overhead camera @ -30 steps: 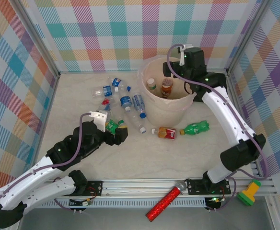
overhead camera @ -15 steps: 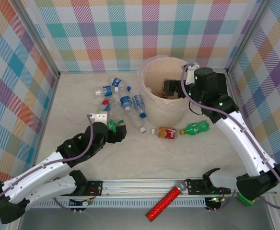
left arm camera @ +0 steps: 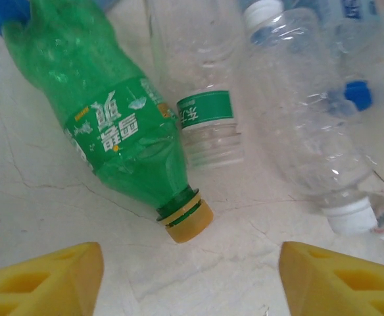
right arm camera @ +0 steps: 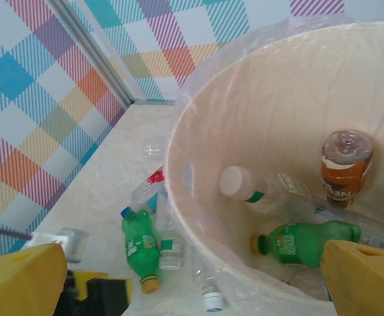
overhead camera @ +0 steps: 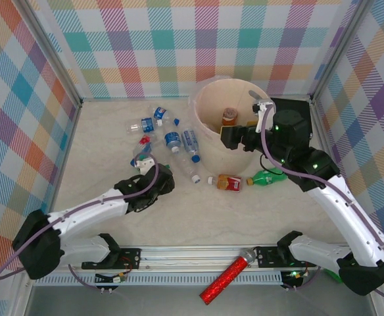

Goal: Put the plastic bottles in the bin

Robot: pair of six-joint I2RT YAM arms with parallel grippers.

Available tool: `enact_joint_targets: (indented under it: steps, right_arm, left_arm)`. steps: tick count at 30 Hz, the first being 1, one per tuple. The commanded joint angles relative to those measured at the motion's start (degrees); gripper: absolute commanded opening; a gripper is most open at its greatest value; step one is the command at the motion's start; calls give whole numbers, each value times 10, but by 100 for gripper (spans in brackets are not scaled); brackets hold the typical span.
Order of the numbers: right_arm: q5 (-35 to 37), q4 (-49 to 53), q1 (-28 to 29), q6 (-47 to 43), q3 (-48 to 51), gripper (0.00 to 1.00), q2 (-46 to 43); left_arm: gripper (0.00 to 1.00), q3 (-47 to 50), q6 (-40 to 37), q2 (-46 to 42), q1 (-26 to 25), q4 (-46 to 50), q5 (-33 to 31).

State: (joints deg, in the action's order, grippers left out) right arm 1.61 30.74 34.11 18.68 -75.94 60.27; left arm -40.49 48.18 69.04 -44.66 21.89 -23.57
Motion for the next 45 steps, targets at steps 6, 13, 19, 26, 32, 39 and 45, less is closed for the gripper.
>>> enact_joint_targets:
  steps: [6,13,19,26,32,39,45]
  right_arm:
    - [-9,-10,24,-6,6,99,-21]
    - [-9,-12,26,-8,9,99,-22]
    - [-11,-15,30,-9,6,99,-17]
    - [-10,-14,35,-8,-1,99,-8]
    - [-7,-14,41,-9,-3,99,-3]
    - [-3,-14,47,-7,-5,99,2]
    - [0,-15,53,-5,-7,99,5]
  left_arm:
    - [64,6,83,83,49,-76,54]
    - [62,6,87,128,78,-111,83]
    - [60,9,77,151,100,-126,84]
    - [57,17,82,173,103,-142,86]
    - [55,30,85,182,103,-160,93]
    - [50,43,87,171,101,-177,106]
    - [43,54,82,124,95,-159,101]
